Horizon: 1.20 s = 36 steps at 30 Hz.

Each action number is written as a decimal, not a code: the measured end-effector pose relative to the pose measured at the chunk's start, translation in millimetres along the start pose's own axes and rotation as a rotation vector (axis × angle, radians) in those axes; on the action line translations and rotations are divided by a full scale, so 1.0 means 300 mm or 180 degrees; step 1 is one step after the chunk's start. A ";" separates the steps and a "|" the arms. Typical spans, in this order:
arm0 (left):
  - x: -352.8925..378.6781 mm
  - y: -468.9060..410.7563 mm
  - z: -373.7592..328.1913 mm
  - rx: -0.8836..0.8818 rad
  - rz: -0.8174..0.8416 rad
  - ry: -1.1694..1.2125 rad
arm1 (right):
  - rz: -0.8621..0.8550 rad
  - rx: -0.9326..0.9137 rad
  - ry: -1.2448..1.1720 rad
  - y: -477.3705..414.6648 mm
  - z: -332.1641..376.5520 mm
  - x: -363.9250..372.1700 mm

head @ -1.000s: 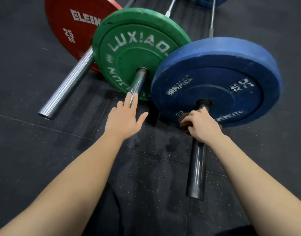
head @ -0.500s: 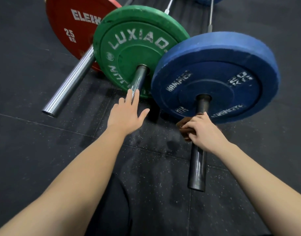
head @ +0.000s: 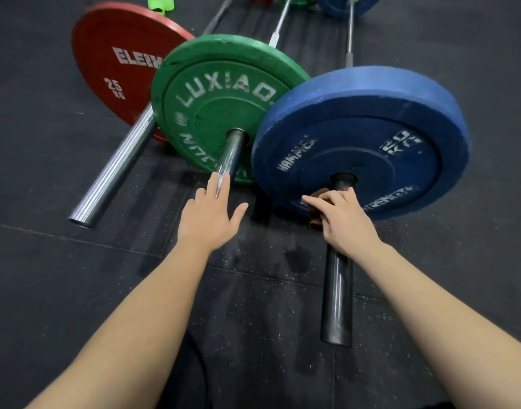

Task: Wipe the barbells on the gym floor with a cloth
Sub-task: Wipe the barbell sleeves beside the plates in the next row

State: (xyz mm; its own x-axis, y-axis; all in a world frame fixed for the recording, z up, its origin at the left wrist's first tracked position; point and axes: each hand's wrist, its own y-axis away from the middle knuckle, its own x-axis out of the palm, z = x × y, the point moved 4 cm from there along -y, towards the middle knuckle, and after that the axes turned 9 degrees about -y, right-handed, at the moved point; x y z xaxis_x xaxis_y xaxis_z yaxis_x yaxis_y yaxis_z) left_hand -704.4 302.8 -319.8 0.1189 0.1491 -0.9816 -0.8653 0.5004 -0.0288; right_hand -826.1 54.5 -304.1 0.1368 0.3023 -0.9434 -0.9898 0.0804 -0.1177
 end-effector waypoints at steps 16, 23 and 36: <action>-0.003 0.008 0.000 0.0022 0.0059 -0.0070 | 0.1610 -0.0544 0.0312 0.258 0.235 0.032; -0.020 0.029 -0.002 0.0045 0.0092 0.0130 | 0.1181 -0.0081 -0.0219 0.240 0.151 -0.047; -0.030 0.035 0.006 -0.0087 -0.0018 0.0522 | 0.3709 0.0296 -0.0992 0.281 0.320 -0.012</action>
State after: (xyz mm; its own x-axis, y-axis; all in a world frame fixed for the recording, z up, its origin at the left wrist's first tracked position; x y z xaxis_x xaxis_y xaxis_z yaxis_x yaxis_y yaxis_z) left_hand -713.7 308.3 -310.9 0.0448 0.0039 -0.9990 -0.8781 0.4770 -0.0375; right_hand -906.3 151.4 -280.8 -0.8187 0.4538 -0.3519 -0.5208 -0.3286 0.7879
